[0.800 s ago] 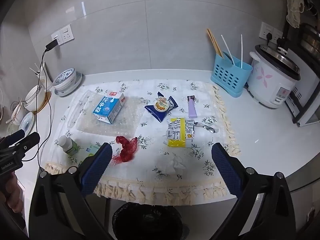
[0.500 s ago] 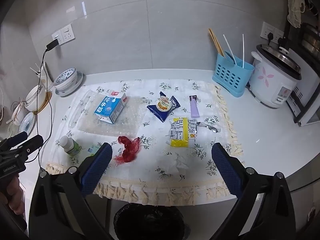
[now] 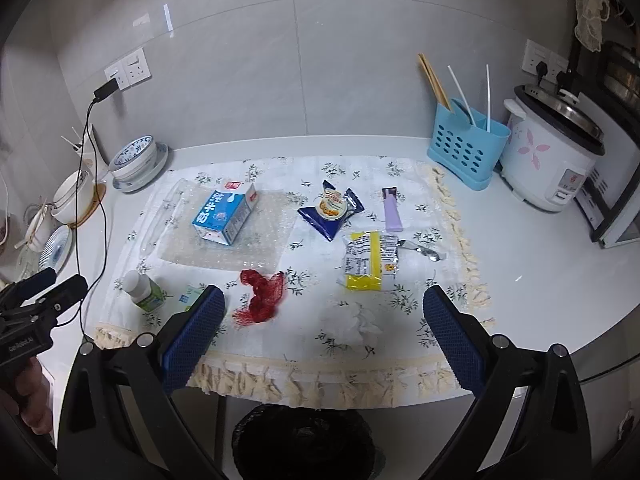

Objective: Collect trash
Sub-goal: 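Move the right tool toward the red mesh bag while the left tool approaches the white cup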

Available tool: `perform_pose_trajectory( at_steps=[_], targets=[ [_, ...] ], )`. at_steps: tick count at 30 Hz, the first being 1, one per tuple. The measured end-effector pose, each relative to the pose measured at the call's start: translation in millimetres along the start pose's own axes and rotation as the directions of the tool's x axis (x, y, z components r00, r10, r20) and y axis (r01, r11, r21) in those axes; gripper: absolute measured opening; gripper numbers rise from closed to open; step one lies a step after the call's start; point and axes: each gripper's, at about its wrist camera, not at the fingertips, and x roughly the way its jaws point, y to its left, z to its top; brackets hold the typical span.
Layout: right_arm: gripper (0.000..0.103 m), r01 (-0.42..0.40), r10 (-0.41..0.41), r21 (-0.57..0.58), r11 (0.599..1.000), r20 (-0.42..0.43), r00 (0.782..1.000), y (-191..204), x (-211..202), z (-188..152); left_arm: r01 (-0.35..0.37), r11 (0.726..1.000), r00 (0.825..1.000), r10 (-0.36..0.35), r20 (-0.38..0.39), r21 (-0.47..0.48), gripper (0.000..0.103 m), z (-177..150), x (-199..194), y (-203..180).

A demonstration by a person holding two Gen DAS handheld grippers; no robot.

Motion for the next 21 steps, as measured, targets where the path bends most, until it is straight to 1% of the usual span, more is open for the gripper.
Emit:
perform_pose_trajectory(
  at_steps=[7, 21],
  targets=[
    [0.095, 0.006, -0.006, -0.002, 1.0, -0.003, 1.0, 1.6, 0.9, -0.9, -0.019, 1.0, 1.0, 0.019, -0.004, -0.001, 0.097, 1.1, 2.0, -1.0],
    [0.096, 0.012, -0.012, -0.008, 1.0, -0.005, 1.0, 1.2, 3.6, 1.3, -0.01, 1.0, 1.0, 0.01, -0.006, 0.002, 0.097, 3.5, 2.6, 0.6]
  ],
)
